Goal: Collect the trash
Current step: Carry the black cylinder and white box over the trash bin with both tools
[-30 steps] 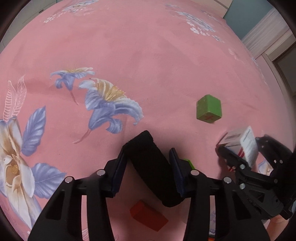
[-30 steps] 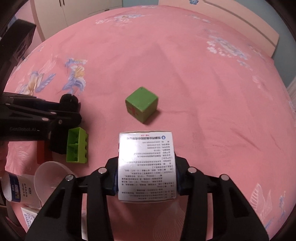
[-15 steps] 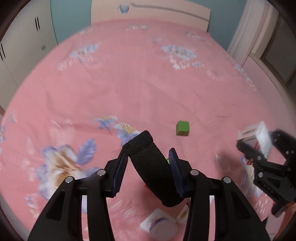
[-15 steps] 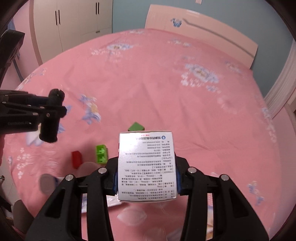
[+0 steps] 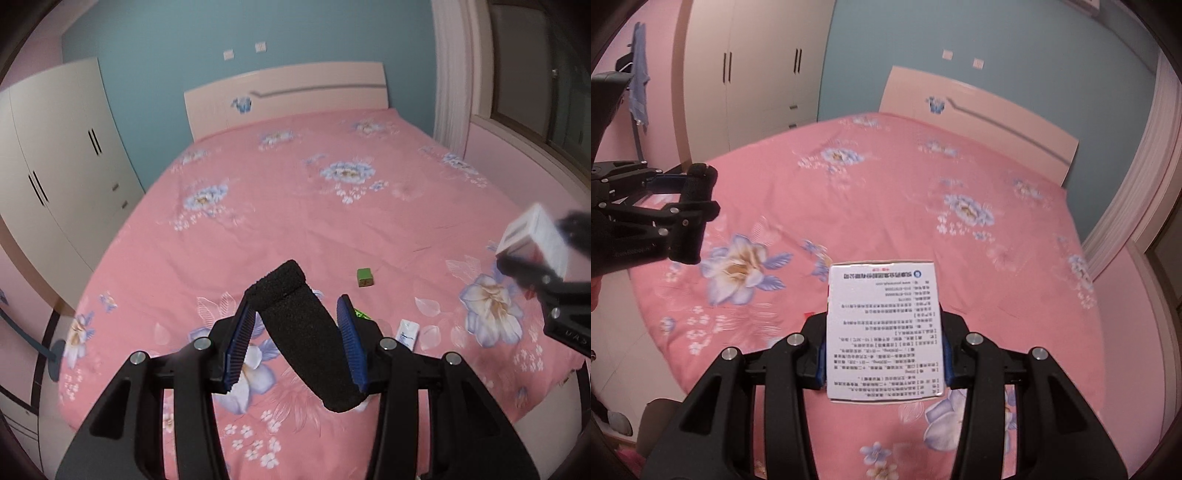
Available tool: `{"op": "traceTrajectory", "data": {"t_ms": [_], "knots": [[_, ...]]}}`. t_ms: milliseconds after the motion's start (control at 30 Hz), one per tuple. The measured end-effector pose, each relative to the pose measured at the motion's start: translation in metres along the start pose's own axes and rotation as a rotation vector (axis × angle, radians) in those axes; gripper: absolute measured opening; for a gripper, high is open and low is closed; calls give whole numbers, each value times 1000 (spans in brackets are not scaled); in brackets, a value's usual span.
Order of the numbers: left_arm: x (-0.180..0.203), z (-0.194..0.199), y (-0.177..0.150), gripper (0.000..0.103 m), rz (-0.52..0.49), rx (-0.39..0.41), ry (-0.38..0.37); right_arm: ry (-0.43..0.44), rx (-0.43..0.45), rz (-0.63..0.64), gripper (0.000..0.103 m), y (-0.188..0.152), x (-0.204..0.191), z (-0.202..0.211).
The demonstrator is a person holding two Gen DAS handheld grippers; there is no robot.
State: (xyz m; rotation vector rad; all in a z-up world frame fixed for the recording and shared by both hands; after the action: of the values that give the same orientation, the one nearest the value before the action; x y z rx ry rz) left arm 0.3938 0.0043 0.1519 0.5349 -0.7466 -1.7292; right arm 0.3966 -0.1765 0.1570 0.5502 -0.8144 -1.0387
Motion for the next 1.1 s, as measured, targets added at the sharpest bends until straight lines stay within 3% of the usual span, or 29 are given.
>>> {"op": "traceTrajectory", "data": {"t_ms": [333, 633, 867, 1100], "knots": [[27, 100, -25, 48, -94, 92, 28, -8, 104, 20, 44, 1, -21, 110], [45, 144, -67, 48, -186, 110, 66, 15, 129, 42, 44, -21, -41, 155], [54, 144, -105, 48, -211, 73, 37, 58, 107, 38, 44, -50, -59, 162], [60, 121, -148, 48, -222, 18, 7, 100, 41, 44, 44, -94, -80, 143]]}}
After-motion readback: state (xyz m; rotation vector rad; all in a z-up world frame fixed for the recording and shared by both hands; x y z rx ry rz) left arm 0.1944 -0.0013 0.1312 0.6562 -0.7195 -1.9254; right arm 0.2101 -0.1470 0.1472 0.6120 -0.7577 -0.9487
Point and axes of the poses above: each gripper's, at about its wrist camera, not at the fingertips, and z roughly against the way its jaws point, x to its right, y to its top, the point moved 4 cm from there along -z, roughly the way its jaws point, and after that the axes turned 13 degrees about -y, right-handed, at the moved point
